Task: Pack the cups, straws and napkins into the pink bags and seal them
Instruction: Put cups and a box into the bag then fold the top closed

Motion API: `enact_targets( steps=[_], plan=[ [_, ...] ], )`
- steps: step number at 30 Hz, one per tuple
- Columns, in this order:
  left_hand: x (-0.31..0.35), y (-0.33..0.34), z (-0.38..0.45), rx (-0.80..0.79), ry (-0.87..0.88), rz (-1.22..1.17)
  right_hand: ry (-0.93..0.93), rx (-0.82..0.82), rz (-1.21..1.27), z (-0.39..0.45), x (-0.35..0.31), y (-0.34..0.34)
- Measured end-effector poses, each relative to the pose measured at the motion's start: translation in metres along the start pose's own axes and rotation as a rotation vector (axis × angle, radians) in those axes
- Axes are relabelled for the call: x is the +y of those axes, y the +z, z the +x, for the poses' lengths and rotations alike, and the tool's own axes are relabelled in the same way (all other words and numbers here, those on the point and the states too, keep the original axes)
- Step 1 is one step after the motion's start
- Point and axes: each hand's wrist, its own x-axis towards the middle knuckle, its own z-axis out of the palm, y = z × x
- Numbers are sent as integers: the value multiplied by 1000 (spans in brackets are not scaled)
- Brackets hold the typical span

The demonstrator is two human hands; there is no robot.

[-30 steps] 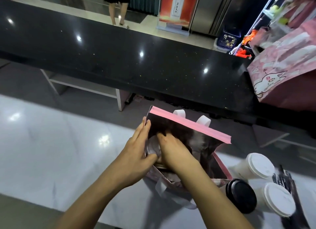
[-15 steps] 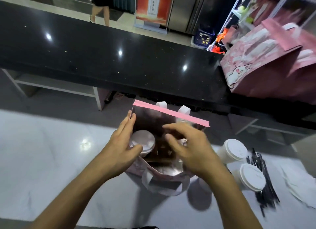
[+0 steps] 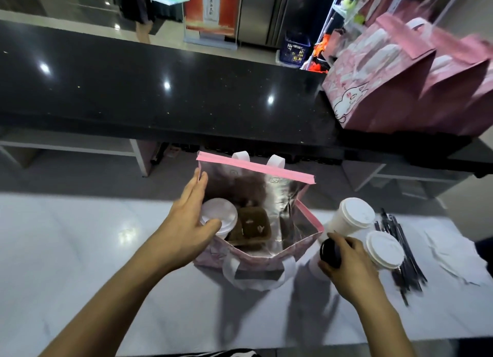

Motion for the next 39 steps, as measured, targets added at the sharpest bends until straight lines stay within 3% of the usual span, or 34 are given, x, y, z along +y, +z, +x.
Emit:
enact_targets(
  steps=[3, 6, 8, 10, 12, 16, 21, 27, 39],
  plan=[
    [0, -1, -2, 0, 1, 1, 6, 24, 124, -8, -4, -11],
    [-2, 0, -4, -10, 15, 8, -17, 319, 311, -21, -20, -55],
    [-2, -2, -5, -21, 7, 8, -63, 415, 437, -37, -39, -99],
    [-1, -3, -6, -24, -9, 14, -180, 394, 603, -55, -61, -137],
    [0, -4, -7, -28, -16, 16, -321, 250, 701, -74, -87, -157],
    [0, -3, -9, -23, 5, 8, -473, -27, 323, -75, -139, -137],
    [0, -2, -11, -23, -3, -6, -441, -98, -158, -17, -164, -52],
    [-4, 1, -14, -19, 0, -24, -407, -92, -228, 23, -172, -10],
    [2, -2, -16, -9, 0, -32, -252, -294, -279, 35, -171, 11]
  ],
)
